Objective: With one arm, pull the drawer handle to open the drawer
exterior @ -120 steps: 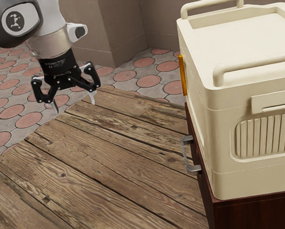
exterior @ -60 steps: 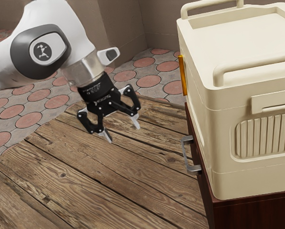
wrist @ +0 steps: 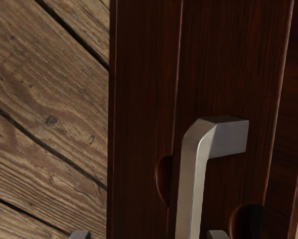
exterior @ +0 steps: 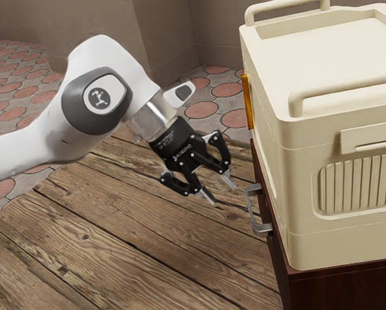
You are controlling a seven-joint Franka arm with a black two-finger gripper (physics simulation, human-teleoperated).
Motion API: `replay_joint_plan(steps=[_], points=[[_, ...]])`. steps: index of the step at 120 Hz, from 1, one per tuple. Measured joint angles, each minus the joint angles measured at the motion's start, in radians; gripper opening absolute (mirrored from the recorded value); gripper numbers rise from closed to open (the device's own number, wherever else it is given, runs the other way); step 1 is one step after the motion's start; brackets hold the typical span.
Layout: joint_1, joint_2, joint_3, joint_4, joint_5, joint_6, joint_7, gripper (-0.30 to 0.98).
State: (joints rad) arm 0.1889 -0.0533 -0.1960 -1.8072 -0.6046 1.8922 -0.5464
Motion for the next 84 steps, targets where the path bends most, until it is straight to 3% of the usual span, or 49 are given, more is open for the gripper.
replay_joint_plan(steps=[30,84], points=[[-0.029,0.000,-0.014,-0.043,-0.042,0.068,0.082,0.21],[-0.040,0.001,-0.023,-0.080,-0.050,0.135,0.181,0.15]])
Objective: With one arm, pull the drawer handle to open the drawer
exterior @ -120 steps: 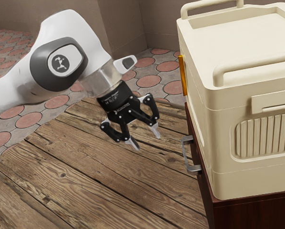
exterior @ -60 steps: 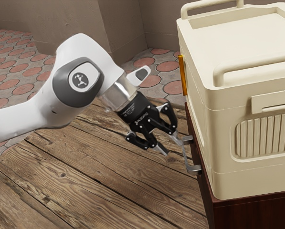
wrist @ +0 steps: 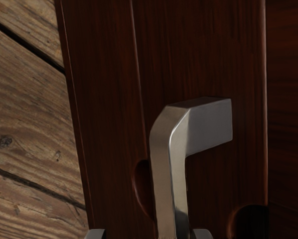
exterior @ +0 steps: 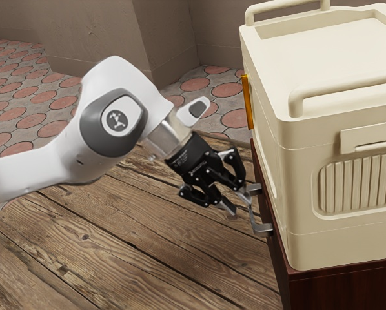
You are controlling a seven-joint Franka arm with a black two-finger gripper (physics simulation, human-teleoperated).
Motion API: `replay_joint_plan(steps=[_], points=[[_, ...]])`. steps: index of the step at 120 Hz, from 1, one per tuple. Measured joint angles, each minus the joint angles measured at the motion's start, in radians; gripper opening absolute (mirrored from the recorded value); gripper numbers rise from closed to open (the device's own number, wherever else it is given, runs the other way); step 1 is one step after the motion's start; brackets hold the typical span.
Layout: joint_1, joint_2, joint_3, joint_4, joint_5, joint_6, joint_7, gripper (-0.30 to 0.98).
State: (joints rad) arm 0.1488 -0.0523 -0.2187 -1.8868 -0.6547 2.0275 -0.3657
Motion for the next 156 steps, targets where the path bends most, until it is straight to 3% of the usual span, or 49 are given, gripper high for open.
replay_joint_plan(steps=[64,156], points=[[-0.028,-0.012,0.002,-0.031,0.016,0.024,0.047,-0.02],[-0.004,-0.167,0.049,-0.189,0.036,0.019,0.054,-0.06]])
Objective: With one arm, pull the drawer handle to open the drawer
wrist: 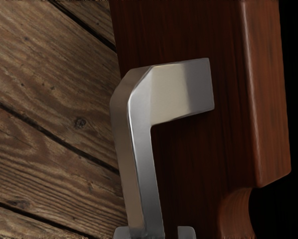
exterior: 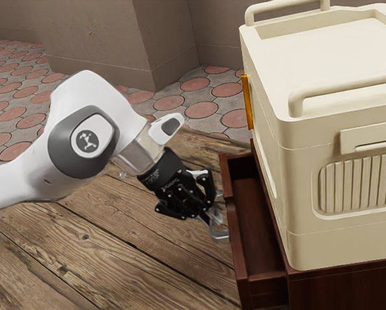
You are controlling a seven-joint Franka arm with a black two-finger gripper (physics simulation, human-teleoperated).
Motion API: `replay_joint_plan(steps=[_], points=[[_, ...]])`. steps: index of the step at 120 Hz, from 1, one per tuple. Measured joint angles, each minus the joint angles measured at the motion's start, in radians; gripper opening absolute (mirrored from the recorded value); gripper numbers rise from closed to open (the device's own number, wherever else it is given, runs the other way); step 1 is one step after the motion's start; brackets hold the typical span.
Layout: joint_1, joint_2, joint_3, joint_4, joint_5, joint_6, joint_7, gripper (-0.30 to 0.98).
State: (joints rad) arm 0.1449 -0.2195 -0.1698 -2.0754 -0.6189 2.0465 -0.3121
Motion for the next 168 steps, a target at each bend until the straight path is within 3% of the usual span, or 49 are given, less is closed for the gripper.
replay_joint_plan(steps=[93,148,168], points=[[0.005,-0.184,0.093,-0.178,0.037,-0.004,0.003,-0.05],[0.079,-0.308,0.108,-0.262,0.063,-0.026,0.008,-0.04],[0.088,-0.358,0.176,-0.198,0.081,-0.096,0.014,0.28]])
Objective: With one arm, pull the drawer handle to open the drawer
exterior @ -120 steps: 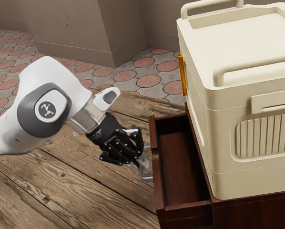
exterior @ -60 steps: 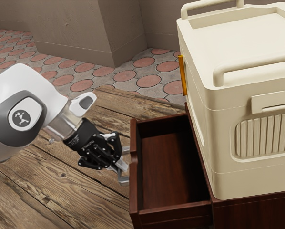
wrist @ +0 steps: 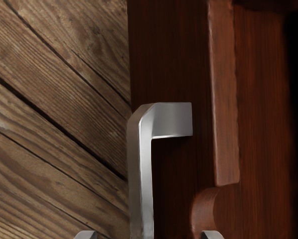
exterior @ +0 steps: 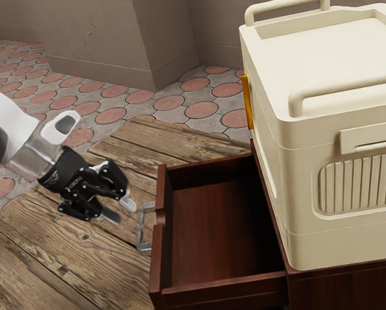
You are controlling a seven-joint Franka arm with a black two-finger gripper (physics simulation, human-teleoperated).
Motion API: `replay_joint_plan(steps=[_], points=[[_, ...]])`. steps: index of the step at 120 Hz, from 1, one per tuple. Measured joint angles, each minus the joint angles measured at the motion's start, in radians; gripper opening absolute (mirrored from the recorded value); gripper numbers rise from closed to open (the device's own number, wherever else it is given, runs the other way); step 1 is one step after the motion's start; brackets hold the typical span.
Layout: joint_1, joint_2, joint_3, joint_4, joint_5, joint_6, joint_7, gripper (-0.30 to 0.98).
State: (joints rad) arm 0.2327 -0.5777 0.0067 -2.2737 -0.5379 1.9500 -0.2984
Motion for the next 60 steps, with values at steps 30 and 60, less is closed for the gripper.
replay_joint_plan(steps=[30,60], points=[[-0.001,0.059,0.019,0.264,0.342,-0.253,-0.008,0.56],[-0.001,0.069,0.015,0.272,0.466,-0.369,-0.028,0.65]])
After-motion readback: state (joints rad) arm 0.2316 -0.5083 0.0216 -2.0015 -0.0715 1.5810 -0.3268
